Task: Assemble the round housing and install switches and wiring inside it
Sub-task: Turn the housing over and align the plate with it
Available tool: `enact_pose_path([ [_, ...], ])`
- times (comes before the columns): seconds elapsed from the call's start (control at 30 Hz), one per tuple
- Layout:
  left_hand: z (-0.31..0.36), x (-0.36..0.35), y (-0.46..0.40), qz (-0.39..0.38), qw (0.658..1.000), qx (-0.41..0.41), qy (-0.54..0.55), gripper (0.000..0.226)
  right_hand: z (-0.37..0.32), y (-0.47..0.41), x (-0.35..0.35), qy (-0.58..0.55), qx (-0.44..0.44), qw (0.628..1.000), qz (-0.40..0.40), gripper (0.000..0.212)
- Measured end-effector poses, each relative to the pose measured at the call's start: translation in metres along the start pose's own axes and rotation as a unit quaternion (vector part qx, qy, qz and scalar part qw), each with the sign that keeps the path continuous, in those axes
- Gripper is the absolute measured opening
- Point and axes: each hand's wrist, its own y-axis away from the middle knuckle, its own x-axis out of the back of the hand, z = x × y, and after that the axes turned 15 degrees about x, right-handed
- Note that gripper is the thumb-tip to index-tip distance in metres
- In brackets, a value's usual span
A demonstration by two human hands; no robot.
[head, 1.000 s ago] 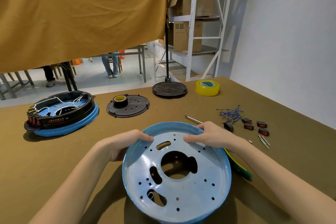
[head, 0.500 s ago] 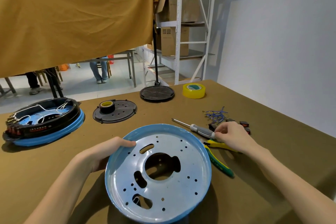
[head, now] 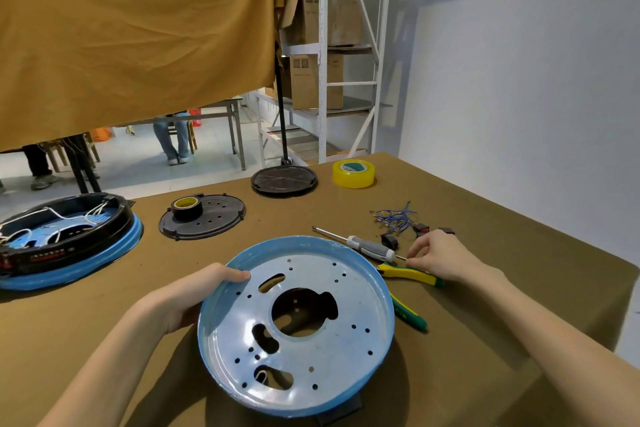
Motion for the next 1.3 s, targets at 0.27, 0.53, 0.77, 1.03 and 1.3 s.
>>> enact_pose_path([
  [0.27,0.006,-0.007,0.000,-0.012,0.998,-0.026,0.058,0.046,-0.030,0.005,0.005,0.014,0.052,0.989,0.138,0.011],
  [0.53,0.000,-0.005,-0.001,-0.049,0.987,-0.048,0.142,0.056,-0.163,0.008,-0.008,-0.251,0.254,0.928,0.107,0.009],
  [0.77,0.000,-0.006,0.006,-0.072,0.985,-0.050,0.147,0.063,-0.214,-0.012,-0.058,-0.190,0.322,0.927,0.030,0.004],
  [1.03,-0.002,0.003,-0.001,-0.064,0.996,-0.056,0.002,0.070,-0.201,-0.023,-0.065,-0.158,0.300,0.940,-0.026,0.004],
  [1.3,-0.004,0.005,-0.010,-0.057,0.996,-0.072,-0.018,0.067,-0.201,0.005,-0.063,-0.183,0.388,0.890,-0.154,0.014],
])
